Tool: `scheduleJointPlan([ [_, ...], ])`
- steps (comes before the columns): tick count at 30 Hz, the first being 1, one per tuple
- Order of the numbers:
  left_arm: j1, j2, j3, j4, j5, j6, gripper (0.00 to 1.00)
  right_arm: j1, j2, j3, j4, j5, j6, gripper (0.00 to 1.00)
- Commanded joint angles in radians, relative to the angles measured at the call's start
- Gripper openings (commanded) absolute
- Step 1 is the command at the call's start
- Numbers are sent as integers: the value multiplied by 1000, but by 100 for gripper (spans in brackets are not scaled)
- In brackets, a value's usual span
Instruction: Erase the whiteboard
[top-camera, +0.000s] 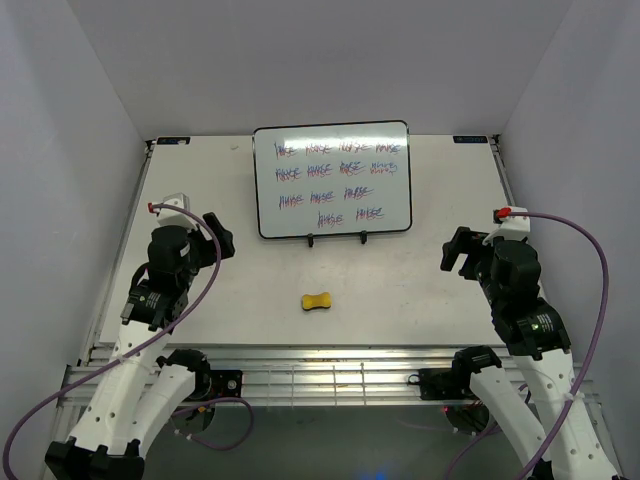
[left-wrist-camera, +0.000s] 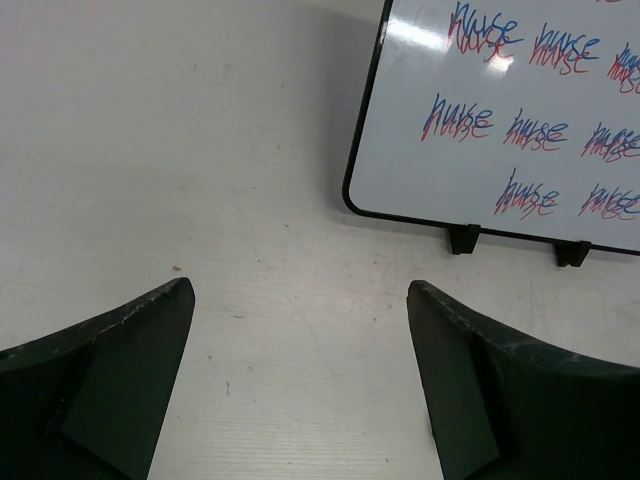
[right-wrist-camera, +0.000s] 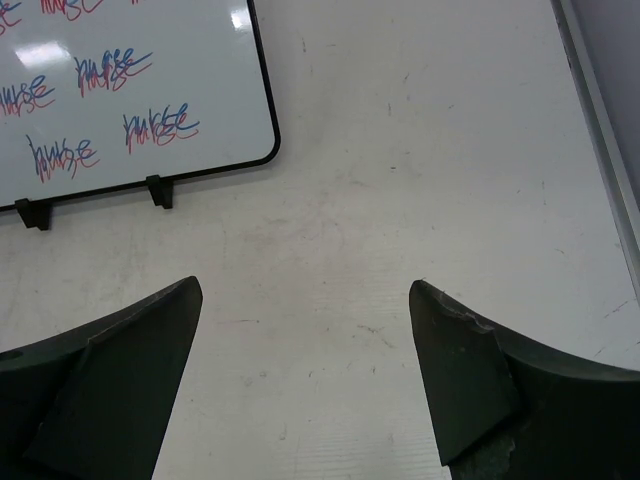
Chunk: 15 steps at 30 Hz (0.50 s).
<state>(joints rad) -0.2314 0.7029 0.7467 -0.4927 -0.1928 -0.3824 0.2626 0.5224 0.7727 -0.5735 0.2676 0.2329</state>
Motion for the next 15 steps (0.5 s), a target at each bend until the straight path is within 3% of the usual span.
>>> scheduleJointPlan([
  [1,-3,-6,6,23,59,2,98,4,-9,42,32,21,13,90],
  [4,-3,49,16,37,125,-25,98,4,-12,43,37,18,26,90],
  [8,-3,176,55,124,414,-44,98,4,-12,36,63,-16,62,90],
  [10,-3,261,103,163,457,-65,98,4,-24,31,86,-56,51,90],
  [13,3,352,186,241,484,-73,98,4,-62,10,116,-215,17,90],
  [14,9,425,213,276,501,-73,98,4,-76,-4,156,-331,-6,90],
  [15,23,463,241,305,597,-58,98,4,-106,-16,176,-376,-9,90],
])
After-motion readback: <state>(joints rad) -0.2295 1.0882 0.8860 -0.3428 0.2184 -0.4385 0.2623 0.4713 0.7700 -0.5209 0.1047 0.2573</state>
